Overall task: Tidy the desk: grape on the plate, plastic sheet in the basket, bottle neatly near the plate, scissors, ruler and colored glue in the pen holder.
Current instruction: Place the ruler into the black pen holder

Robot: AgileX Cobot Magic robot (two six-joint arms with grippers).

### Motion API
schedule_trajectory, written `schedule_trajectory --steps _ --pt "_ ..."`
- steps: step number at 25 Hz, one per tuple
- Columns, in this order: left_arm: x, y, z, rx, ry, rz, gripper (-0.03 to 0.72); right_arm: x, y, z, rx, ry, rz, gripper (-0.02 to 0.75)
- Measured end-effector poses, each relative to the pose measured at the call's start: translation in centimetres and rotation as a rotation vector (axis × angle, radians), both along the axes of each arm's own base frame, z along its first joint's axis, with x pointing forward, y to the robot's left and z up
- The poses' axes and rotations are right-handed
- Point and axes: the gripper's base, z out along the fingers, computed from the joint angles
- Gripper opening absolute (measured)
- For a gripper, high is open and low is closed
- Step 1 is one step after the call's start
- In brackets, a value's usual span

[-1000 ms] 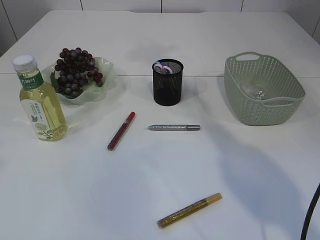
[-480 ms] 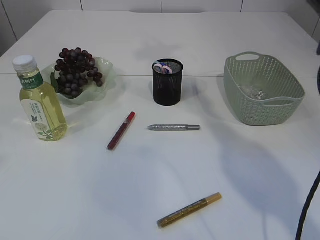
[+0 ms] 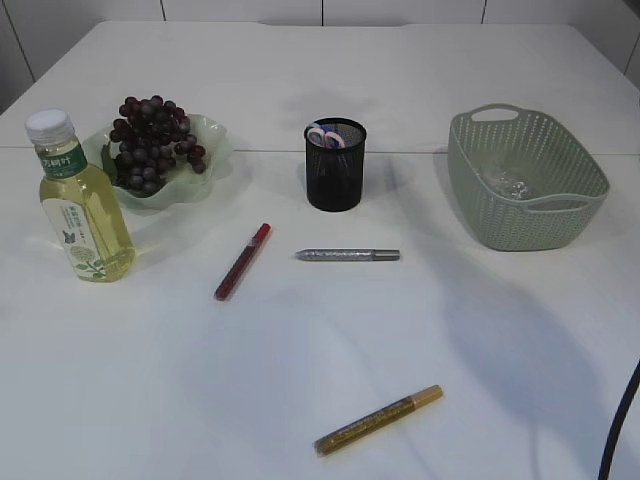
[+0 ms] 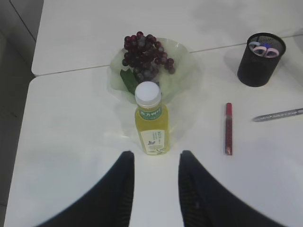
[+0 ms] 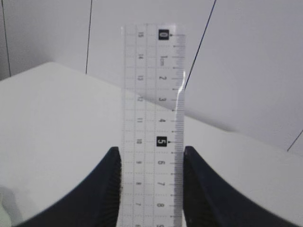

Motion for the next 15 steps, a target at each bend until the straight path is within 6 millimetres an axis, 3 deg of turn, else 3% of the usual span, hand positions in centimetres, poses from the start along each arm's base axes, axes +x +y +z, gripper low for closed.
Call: schedule_trajectory --steps 5,12,15 --pt "0.1 -0.1 0.1 -0.004 -0.016 -0.004 0.237 -1.1 0.1 -0.2 -0.035 0.137 0.046 0.305" --pt "0.1 0.0 0.1 -0.001 -0.017 -0.004 0.237 -3.8 -0.3 2.8 -0.013 0.198 0.104 0.305" --pt "0.1 -0.1 0.1 -0.008 -0.014 -0.007 0.237 -4.4 -0.4 3.1 -0.007 0.239 0.113 0.305"
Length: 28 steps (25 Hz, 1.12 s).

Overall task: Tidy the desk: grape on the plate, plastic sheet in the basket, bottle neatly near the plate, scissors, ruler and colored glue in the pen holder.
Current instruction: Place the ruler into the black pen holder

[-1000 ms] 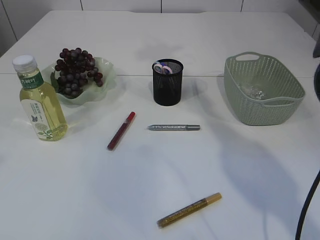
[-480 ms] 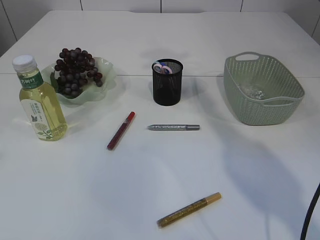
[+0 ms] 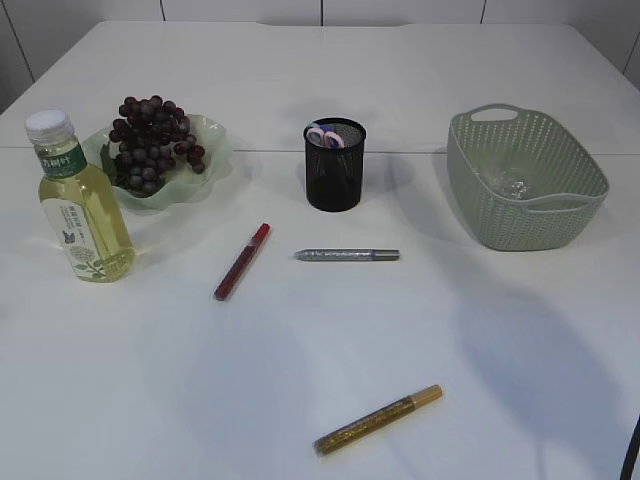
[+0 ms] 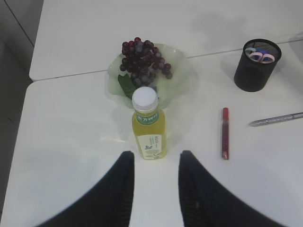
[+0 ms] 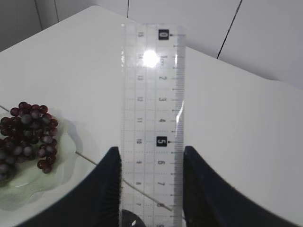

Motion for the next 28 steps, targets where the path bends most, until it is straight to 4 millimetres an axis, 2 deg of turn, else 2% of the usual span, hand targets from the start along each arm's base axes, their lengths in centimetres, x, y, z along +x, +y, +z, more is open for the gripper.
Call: schedule_trajectory --steps 4,8,12,17,26,28 --pt "0.0 -0.1 0.0 -0.015 0.003 -0.006 0.237 -0.4 0.4 -0.2 0.028 0.045 0.037 0.305" --pt "0.0 -0.2 0.1 -0.025 -0.011 -0.012 0.237 -1.5 0.4 1.2 0.042 0.038 0.089 0.305" --pt "0.0 -0.4 0.1 -0.041 -0.009 -0.019 0.237 -4.1 -0.4 4.3 0.048 0.020 0.101 0.305" --pt "0.0 -0.5 0.1 -0.055 -0.008 -0.025 0.237 -7.4 -1.6 7.2 0.049 0.046 0.102 0.305" --pt "0.2 -0.8 0.5 -0.091 -0.048 -0.045 0.237 -11.1 -2.6 9.5 0.057 0.097 0.091 0.305" --pt "0.2 -0.8 0.5 -0.091 -0.048 -0.047 0.237 -12.5 -2.8 10.2 0.051 0.097 0.096 0.305"
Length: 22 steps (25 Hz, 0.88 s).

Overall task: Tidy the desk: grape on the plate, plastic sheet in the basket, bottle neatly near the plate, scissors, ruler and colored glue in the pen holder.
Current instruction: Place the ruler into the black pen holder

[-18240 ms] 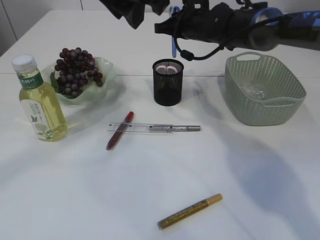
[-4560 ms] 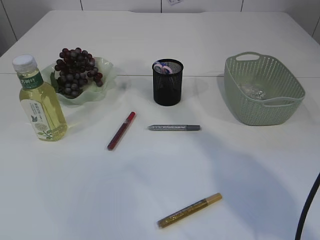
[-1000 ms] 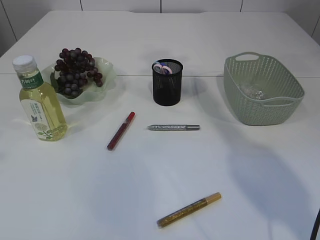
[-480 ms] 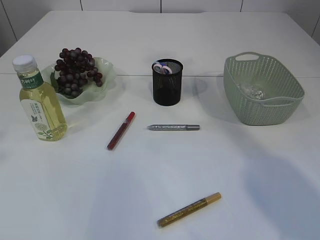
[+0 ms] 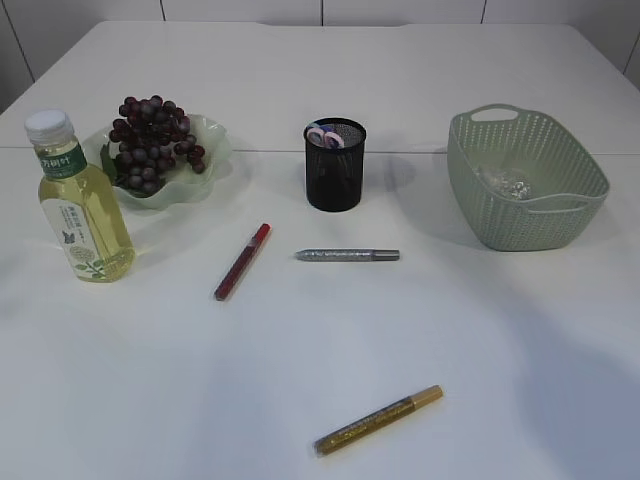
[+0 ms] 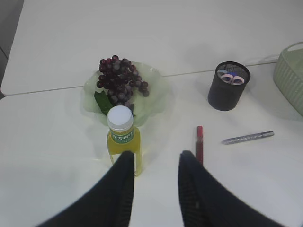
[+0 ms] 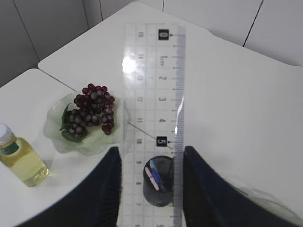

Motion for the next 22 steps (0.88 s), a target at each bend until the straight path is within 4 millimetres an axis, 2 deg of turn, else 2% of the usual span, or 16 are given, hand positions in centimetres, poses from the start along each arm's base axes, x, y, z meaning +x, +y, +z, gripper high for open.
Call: schedule_trajectory --steps 6,11,17,22 --pt "0.0 -0.1 0.0 -0.005 -0.004 -0.006 0.237 -4.3 -1.6 0.0 -0.032 0.063 -0.001 0.305" --pt "0.0 -0.3 0.1 -0.031 -0.003 -0.017 0.237 -8.3 -3.3 -1.2 0.029 -0.045 -0.023 0.305" --pt "0.0 -0.3 0.1 -0.039 -0.006 -0.020 0.236 -12.0 -5.2 -6.0 0.094 -0.211 -0.055 0.305" --pt "0.0 -0.4 0.2 -0.046 -0.019 -0.023 0.237 -12.0 -5.4 -10.7 0.075 -0.209 -0.065 0.305"
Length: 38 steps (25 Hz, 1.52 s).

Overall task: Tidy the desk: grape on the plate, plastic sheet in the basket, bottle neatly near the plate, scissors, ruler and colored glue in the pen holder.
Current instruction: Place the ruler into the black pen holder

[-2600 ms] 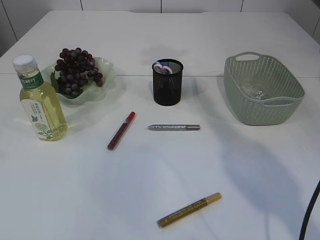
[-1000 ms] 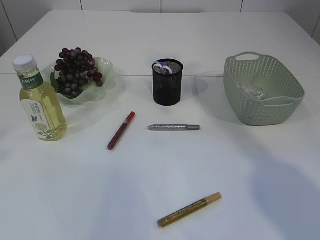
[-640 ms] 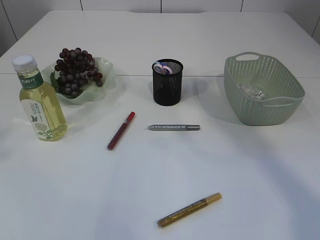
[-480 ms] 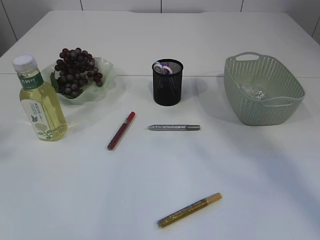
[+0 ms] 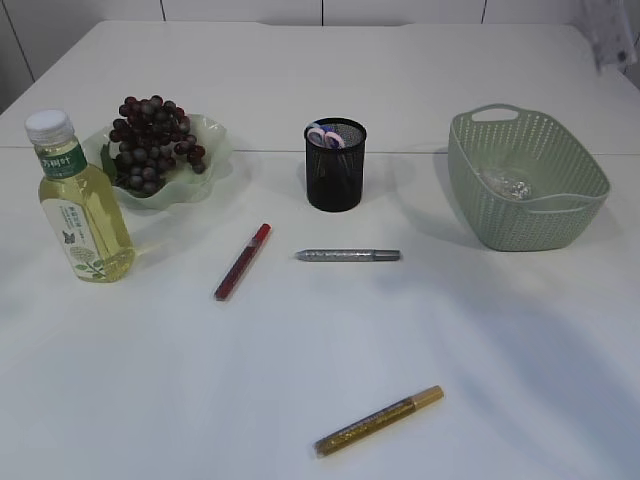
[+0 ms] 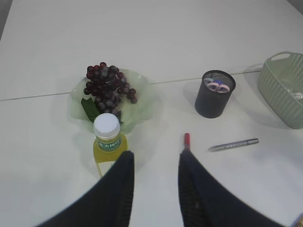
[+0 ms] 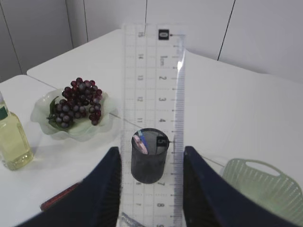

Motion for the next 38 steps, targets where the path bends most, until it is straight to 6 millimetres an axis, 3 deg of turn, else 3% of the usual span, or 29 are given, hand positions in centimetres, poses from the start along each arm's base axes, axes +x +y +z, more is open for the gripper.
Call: schedule_trajectory --steps 6,14,27,38 --pt "0.0 0.0 0.1 -0.002 -0.008 -0.001 0.237 2.4 0.9 -2.8 -0.002 0.002 -0.006 0.305" --pt "0.1 0.1 0.1 0.031 -0.018 -0.007 0.237 7.4 2.8 -4.4 0.105 -0.194 -0.031 0.305" --pt "0.2 0.4 0.2 0.078 -0.039 0.003 0.237 13.7 5.0 -10.4 0.192 -0.436 -0.065 0.305" --pt "2.1 -0.3 -1.0 0.121 0.013 0.006 0.237 19.1 7.2 -14.7 0.194 -0.466 -0.065 0.305"
